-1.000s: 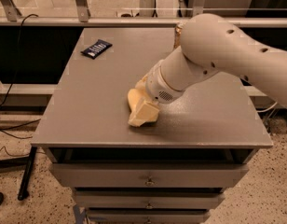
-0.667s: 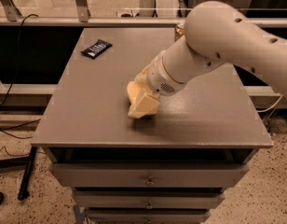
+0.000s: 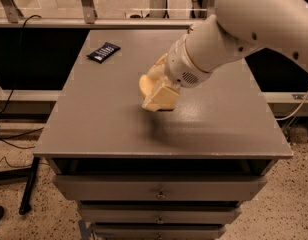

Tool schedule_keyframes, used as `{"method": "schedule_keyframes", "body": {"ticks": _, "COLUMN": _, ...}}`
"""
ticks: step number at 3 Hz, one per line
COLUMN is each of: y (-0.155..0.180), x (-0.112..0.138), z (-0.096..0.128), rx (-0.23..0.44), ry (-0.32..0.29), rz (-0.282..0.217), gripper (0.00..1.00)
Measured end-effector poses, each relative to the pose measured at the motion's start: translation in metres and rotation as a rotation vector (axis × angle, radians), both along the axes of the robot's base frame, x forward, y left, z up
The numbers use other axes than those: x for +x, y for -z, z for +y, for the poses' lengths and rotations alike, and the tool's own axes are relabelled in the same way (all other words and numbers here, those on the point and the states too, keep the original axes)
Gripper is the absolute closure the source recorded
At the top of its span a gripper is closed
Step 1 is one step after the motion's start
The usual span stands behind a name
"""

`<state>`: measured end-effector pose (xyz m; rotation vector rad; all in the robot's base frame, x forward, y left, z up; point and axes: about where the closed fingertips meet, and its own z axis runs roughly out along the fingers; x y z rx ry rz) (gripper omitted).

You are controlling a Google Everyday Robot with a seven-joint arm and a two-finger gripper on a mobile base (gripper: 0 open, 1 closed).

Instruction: Move sponge near rxbar blueberry

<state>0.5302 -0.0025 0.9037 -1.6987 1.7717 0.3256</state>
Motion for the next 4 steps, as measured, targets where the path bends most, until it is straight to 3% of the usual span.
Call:
{"method": "schedule_keyframes", "body": {"ticks": 1, "y": -0.003, "x": 0.004, "z": 0.004, "rx": 0.004, "ry": 0.002, "rz": -0.019, "gripper": 1.00}}
{"method": "schedule_keyframes", "body": {"ticks": 2, "y": -0.008, "x": 0.041, "z": 0.018, "rx": 0.023, "ry": -0.003, "rz": -0.094, "gripper": 1.00}}
{"method": "schedule_keyframes", "body": {"ticks": 4, "y": 0.001, "x": 0.157, "z": 0.066, "rx": 0.099, "ry": 0.027, "rz": -0.225, "gripper": 1.00}}
